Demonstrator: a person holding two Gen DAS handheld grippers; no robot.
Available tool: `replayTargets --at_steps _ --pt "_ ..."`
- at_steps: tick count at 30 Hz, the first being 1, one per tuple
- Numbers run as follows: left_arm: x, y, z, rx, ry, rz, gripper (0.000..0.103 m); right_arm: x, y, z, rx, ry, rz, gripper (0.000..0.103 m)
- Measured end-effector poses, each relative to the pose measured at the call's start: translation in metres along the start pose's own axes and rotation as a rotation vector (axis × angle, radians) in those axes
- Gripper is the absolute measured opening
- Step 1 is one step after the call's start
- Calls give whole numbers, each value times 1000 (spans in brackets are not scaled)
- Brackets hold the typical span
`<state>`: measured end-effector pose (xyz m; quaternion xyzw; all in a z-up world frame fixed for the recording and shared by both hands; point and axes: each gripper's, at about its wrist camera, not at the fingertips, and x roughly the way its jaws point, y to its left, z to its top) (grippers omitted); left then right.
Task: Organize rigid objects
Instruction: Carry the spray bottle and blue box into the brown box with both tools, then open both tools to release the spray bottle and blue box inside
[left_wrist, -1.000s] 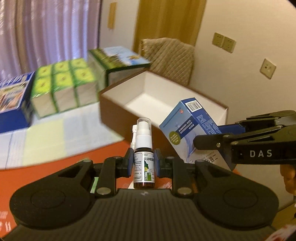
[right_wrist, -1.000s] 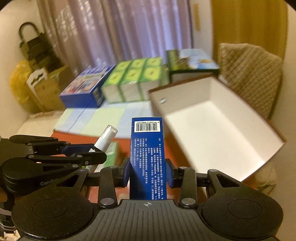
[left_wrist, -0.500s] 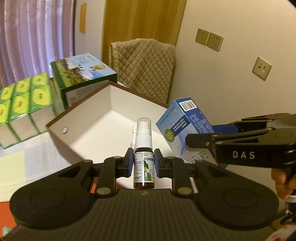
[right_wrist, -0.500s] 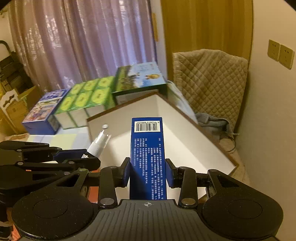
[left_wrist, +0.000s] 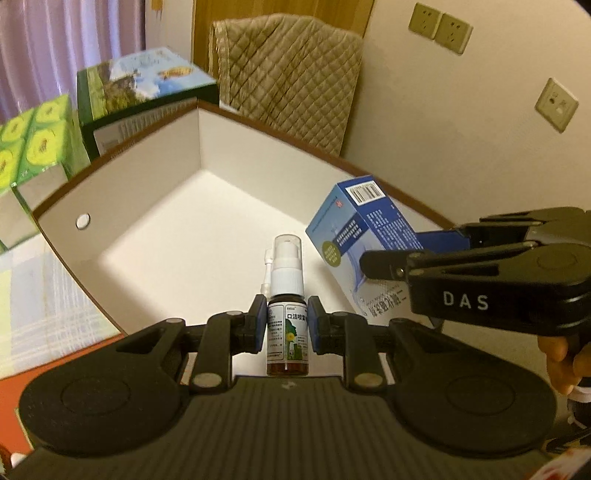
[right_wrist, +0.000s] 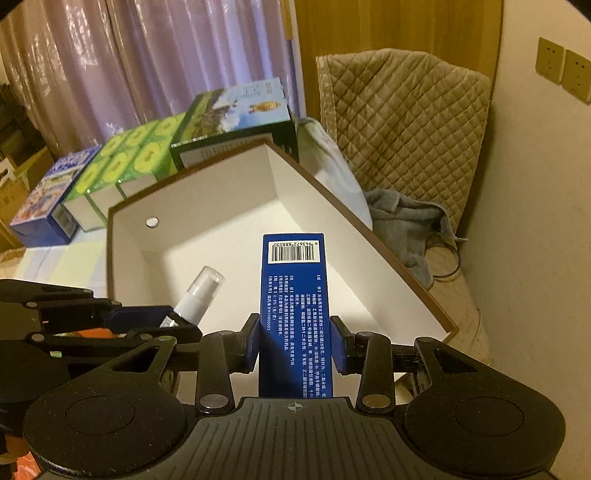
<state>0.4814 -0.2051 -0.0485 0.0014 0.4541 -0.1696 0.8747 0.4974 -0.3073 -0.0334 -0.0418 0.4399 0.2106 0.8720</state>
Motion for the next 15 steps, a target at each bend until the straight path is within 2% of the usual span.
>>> replayTargets --at_steps 10,11,12,13,14,15 --pt "32 0 -4 -36 75 12 20 29 -14 -1 -29 34 -22 36" --pt "34 0 -5 -34 80 17 23 32 -14 -1 -31 39 -24 38" --pt "34 -1 -6 -35 84 25 30 33 -15 -2 -30 42 -22 41" --pt "35 0 -7 -35 87 29 34 33 -17 -3 -24 42 -21 51" --pt "35 0 -8 -34 87 29 35 32 -18 -4 -21 38 -21 58" --pt "34 0 -8 -33 85 29 35 31 -19 -6 -20 35 -24 60"
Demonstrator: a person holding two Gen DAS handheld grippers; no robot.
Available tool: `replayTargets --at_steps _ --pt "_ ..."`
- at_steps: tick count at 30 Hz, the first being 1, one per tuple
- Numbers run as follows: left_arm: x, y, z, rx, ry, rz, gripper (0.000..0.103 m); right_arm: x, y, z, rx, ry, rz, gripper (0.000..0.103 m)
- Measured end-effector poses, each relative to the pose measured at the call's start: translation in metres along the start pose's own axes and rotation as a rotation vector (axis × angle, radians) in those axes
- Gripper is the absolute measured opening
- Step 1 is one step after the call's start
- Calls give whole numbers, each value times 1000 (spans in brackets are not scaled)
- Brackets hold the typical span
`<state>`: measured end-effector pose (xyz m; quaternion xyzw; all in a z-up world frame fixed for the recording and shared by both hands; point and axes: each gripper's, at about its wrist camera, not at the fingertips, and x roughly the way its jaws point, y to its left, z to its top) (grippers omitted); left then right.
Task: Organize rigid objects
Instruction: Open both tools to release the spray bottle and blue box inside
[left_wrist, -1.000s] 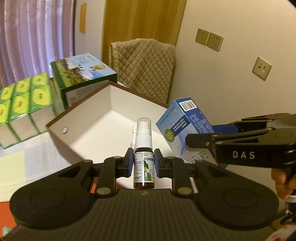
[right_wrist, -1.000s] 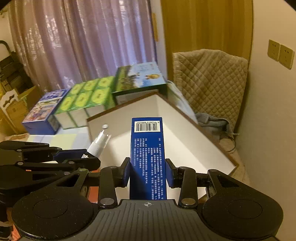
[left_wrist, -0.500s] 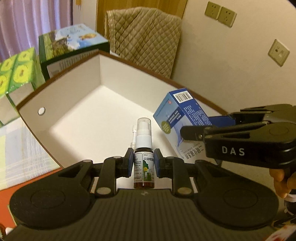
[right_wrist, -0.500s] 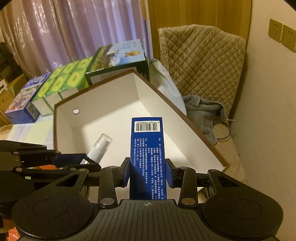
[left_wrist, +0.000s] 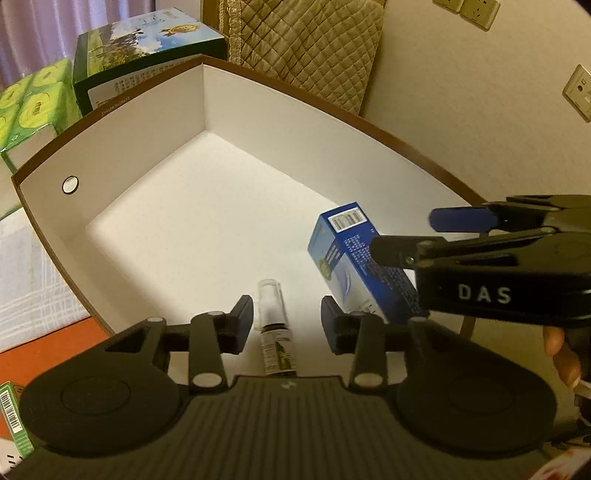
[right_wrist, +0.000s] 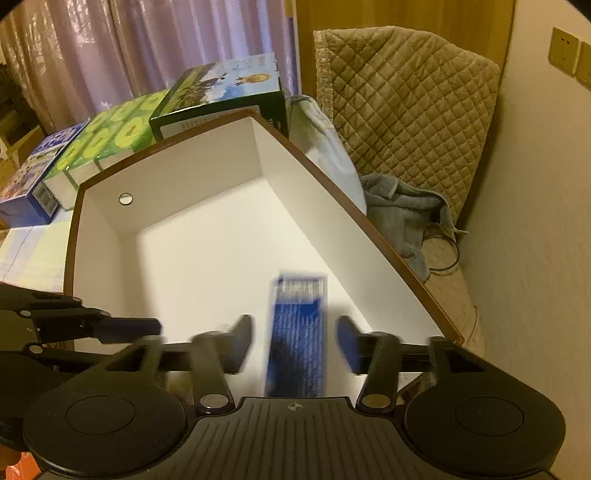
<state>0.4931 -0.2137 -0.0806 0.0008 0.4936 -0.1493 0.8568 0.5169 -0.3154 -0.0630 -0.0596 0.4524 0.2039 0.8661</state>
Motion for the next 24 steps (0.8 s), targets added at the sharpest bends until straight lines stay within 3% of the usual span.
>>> replayTargets --at_steps 18,24 --pt "-39 3 -6 -15 -69 24 42 -28 0 -11 32 -19 55 64" --pt "-65 6 -15 -21 -115 21 54 -38 5 -17 40 -41 56 64"
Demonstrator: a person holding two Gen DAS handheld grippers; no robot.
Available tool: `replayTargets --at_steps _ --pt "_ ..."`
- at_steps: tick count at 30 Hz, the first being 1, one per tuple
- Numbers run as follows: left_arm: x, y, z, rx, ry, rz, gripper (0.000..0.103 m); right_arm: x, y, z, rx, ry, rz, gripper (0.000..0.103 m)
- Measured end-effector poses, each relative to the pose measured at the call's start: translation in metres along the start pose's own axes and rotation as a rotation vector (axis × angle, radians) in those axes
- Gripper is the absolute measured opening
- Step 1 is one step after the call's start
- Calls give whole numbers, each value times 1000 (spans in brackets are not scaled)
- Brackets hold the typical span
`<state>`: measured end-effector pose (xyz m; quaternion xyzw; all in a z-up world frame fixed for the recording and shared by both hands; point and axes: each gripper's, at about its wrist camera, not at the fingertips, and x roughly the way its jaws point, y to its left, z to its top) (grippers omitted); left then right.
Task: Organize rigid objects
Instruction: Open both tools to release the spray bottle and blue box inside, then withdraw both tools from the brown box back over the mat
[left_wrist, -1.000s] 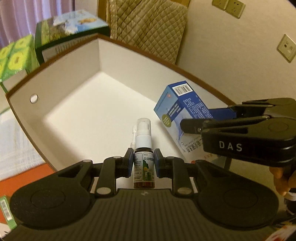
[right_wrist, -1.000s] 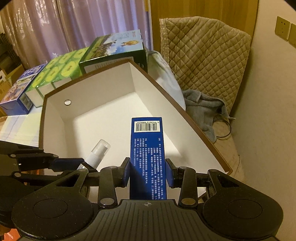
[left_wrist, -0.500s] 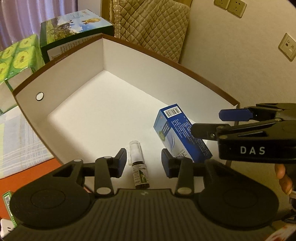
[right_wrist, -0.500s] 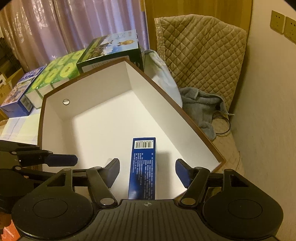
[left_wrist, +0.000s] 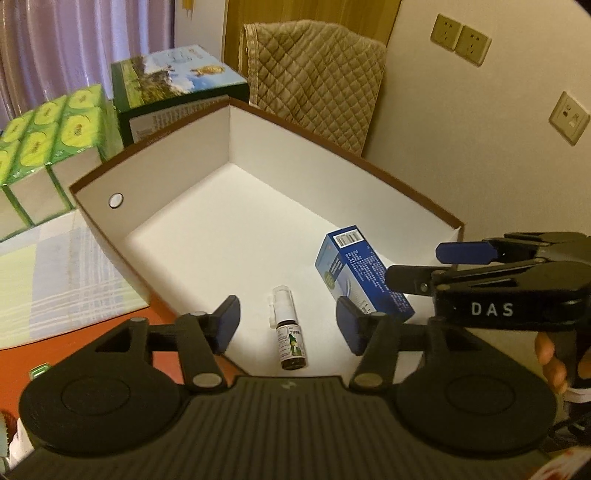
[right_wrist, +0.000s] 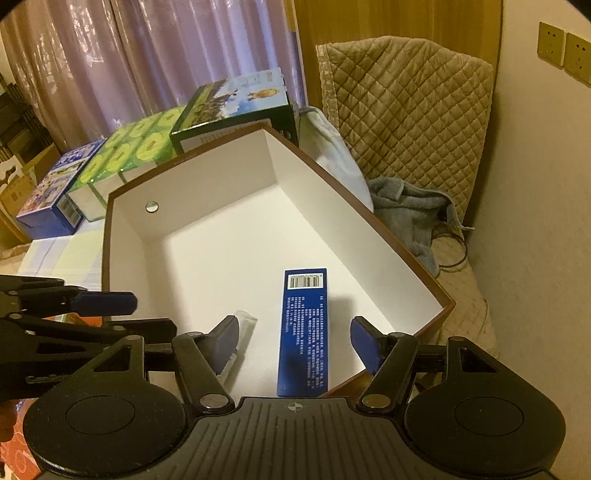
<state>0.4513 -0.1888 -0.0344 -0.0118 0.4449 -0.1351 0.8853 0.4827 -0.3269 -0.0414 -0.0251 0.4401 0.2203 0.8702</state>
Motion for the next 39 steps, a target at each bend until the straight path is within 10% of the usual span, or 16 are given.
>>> replayTargets --at_steps 19,39 --pt "-99 63 -59 9 -76 -18 62 -61 58 -46 122 -117 11 65" --pt "-156 134 -145 1 -39 -28 61 -70 168 -112 116 -41 55 65"
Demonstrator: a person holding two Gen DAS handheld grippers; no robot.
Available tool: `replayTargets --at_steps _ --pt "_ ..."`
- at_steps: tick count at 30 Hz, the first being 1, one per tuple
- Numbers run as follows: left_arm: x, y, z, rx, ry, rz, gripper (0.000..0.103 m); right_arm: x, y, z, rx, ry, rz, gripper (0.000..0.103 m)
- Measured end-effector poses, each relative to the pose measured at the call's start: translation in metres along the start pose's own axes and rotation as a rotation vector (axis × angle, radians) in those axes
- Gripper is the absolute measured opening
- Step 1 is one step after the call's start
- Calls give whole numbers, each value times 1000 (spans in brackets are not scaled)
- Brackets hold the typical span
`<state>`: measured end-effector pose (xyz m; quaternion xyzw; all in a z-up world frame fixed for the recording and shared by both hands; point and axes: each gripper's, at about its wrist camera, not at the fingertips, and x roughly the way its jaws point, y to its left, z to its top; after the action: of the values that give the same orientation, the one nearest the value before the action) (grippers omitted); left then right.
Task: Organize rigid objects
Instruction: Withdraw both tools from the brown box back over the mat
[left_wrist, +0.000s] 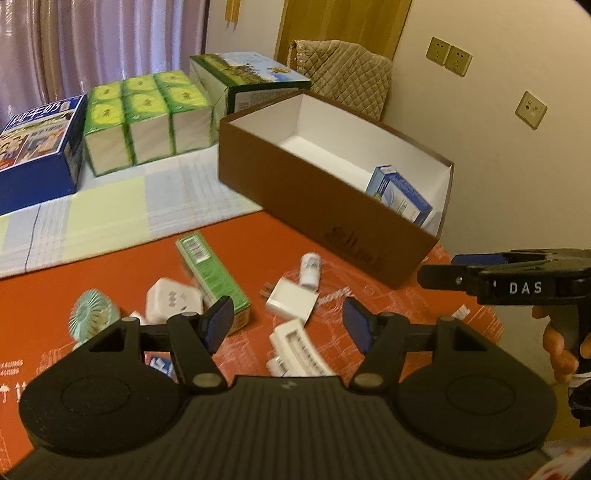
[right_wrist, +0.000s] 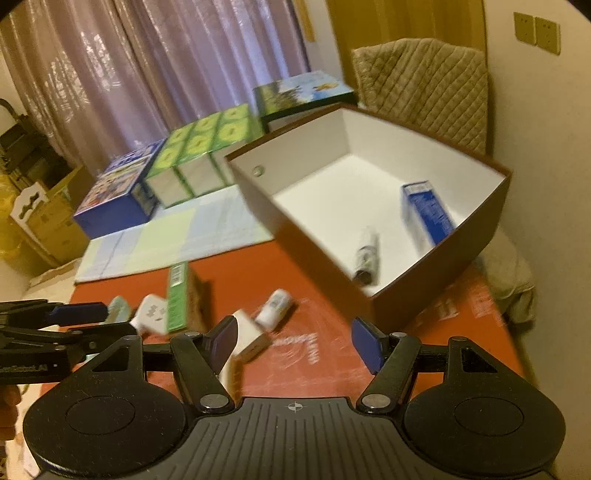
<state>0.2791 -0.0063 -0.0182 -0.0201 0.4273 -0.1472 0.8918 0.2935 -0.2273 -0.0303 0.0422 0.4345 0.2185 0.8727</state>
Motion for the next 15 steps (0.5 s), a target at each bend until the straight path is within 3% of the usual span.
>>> replayTargets --at_steps 15 --pt "-33 54 -52 -59 22 60 61 27 62 -45 -58 79 42 65"
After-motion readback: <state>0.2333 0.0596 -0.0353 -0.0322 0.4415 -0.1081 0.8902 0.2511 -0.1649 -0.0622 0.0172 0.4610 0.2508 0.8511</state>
